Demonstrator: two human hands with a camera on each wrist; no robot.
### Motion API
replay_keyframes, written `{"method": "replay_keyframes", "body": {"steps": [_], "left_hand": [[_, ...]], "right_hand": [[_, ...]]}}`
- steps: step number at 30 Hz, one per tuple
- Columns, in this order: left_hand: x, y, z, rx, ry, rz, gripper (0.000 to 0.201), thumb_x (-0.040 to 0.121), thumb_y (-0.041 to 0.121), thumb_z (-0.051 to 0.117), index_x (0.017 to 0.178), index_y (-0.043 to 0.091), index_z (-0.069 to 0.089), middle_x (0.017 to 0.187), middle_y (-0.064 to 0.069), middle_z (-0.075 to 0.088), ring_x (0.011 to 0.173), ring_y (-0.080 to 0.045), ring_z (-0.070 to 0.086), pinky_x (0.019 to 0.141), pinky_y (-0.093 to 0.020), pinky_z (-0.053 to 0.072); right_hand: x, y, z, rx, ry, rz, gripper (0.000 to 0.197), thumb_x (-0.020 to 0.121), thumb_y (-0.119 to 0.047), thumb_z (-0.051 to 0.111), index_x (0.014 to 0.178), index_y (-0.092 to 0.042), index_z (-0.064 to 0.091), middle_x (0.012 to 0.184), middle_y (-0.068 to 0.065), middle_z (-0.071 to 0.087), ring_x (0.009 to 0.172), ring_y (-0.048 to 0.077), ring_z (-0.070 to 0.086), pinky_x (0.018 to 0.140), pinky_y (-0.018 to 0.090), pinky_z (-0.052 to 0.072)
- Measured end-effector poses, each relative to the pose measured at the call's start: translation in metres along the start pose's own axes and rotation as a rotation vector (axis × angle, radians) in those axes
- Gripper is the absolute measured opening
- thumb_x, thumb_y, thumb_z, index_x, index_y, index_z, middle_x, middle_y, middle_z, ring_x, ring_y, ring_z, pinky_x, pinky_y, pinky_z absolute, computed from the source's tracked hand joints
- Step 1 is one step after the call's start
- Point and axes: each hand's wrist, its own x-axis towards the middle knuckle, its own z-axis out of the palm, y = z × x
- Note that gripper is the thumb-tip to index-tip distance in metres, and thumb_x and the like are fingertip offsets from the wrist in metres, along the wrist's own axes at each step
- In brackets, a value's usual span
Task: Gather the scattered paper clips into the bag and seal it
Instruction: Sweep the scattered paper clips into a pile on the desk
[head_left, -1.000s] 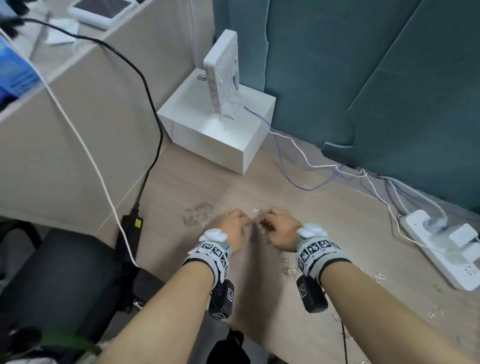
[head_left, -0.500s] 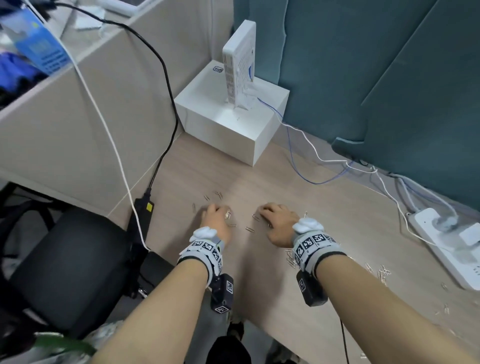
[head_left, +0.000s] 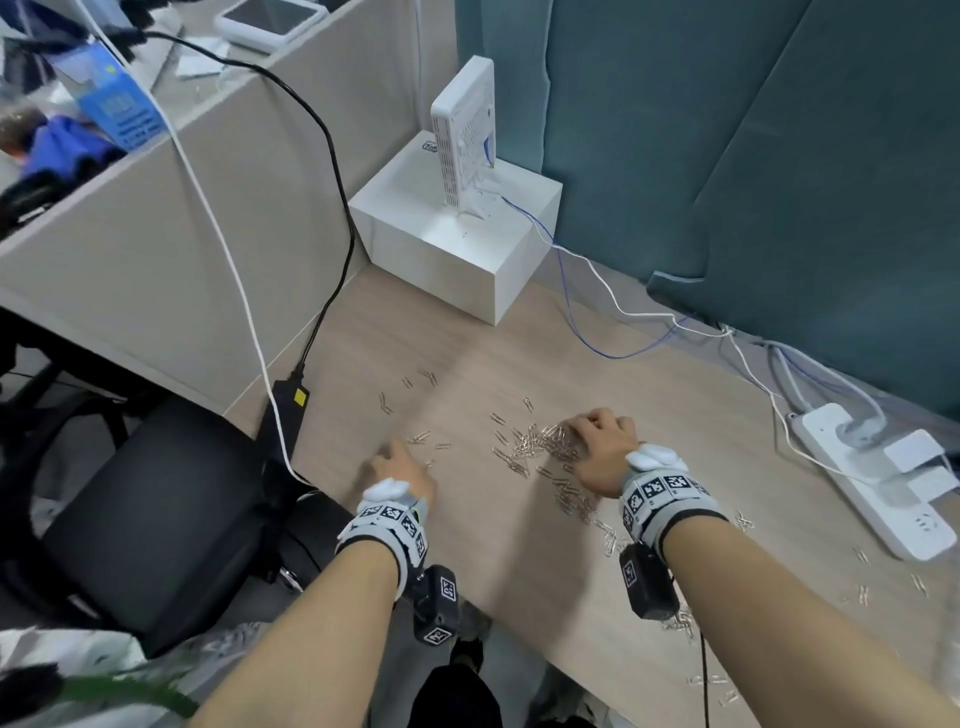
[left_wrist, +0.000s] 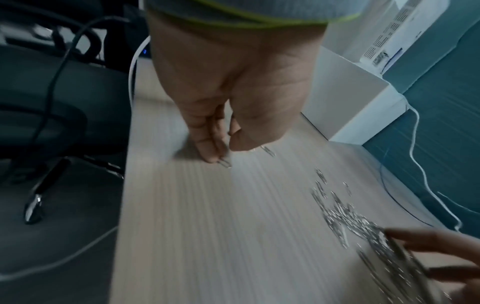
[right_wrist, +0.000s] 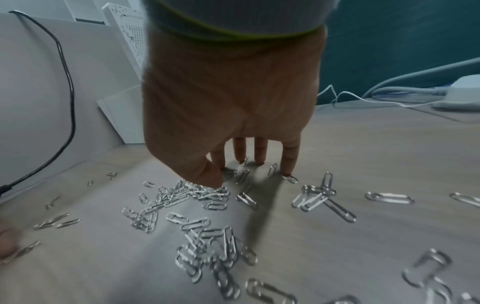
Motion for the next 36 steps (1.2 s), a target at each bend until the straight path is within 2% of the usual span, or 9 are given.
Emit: {"method": "replay_keyframes", "body": {"steps": [5,10,12,16,21,28,30,33,36], "left_hand": [[-0.02,0.027,0.02,0.036,-0.025,0.189,0.022,0.09,0.025,0.05,0.113,0.026,0.053,0.113,0.0,0.057,0.091,-0.023,0.056,0.07,-0.028,0.041],[-0.026,0.051,0.036,-0.094,0.01,0.374,0.017,0.087,0.033,0.047,0.096,0.041,0.057,0.101,0.018,0.063,0.073,-0.006,0.059,0.069,-0.023,0.047],[-0.023,0.051,0.03,-0.148,0.096,0.372,0.023,0.089,0.015,0.054,0.105,0.028,0.062,0.113,0.006,0.054,0.082,-0.013,0.059,0.07,-0.02,0.037],[0.001,0.028,0.014,-0.018,0.225,0.178,0.04,0.083,0.009,0.056,0.121,0.02,0.052,0.13,-0.012,0.045,0.117,-0.032,0.046,0.087,-0.04,0.045],[0.01,0.021,0.005,-0.059,0.14,0.133,0.035,0.084,-0.001,0.049,0.113,0.015,0.056,0.125,-0.012,0.048,0.109,-0.033,0.052,0.075,-0.034,0.039],[0.006,0.047,0.021,-0.27,-0.023,0.467,0.03,0.083,0.006,0.054,0.094,0.026,0.073,0.104,-0.001,0.066,0.087,-0.022,0.064,0.075,-0.023,0.046],[0.021,0.043,0.008,-0.238,0.063,0.508,0.03,0.085,0.009,0.055,0.106,0.024,0.07,0.111,-0.001,0.062,0.095,-0.026,0.062,0.079,-0.023,0.043],[0.048,0.028,-0.015,-0.031,0.23,0.458,0.053,0.087,0.018,0.055,0.139,0.017,0.05,0.148,-0.009,0.043,0.132,-0.032,0.043,0.106,-0.037,0.037],[0.079,0.008,-0.024,0.01,0.11,0.358,0.076,0.089,0.028,0.048,0.157,0.018,0.018,0.169,-0.004,0.005,0.155,-0.023,0.003,0.125,-0.043,0.01]], "right_hand": [[-0.009,-0.002,0.01,0.007,-0.035,-0.059,0.072,0.076,-0.03,0.058,0.146,-0.036,0.042,0.144,-0.007,0.036,0.131,0.024,0.035,0.105,0.043,0.043],[-0.007,-0.005,0.015,0.097,-0.059,-0.145,0.064,0.077,-0.033,0.057,0.14,-0.037,0.05,0.135,-0.007,0.045,0.126,0.024,0.042,0.106,0.039,0.042],[-0.002,-0.005,0.011,0.082,-0.026,-0.139,0.066,0.074,-0.026,0.06,0.138,-0.04,0.049,0.136,-0.008,0.044,0.127,0.022,0.041,0.104,0.04,0.042],[0.007,-0.011,0.005,0.054,0.047,-0.132,0.074,0.073,-0.035,0.06,0.144,-0.044,0.043,0.145,-0.009,0.038,0.132,0.021,0.036,0.105,0.041,0.038],[0.021,-0.027,0.008,-0.007,0.004,-0.133,0.08,0.076,-0.035,0.064,0.151,-0.042,0.036,0.15,-0.01,0.035,0.136,0.021,0.032,0.104,0.041,0.033],[0.034,-0.047,0.009,0.041,-0.064,-0.15,0.057,0.068,-0.029,0.051,0.124,-0.039,0.054,0.126,-0.013,0.048,0.122,0.022,0.046,0.099,0.039,0.046],[0.045,-0.054,0.006,0.028,-0.045,-0.156,0.056,0.067,-0.029,0.049,0.122,-0.039,0.053,0.121,-0.011,0.049,0.118,0.023,0.047,0.096,0.039,0.046],[0.052,-0.061,0.002,-0.014,0.005,-0.171,0.065,0.074,-0.03,0.056,0.137,-0.038,0.046,0.135,-0.008,0.045,0.123,0.022,0.041,0.098,0.039,0.041],[0.06,-0.069,0.007,-0.042,-0.001,-0.17,0.066,0.078,-0.027,0.06,0.141,-0.037,0.044,0.141,-0.008,0.041,0.128,0.022,0.039,0.097,0.038,0.037]]}}
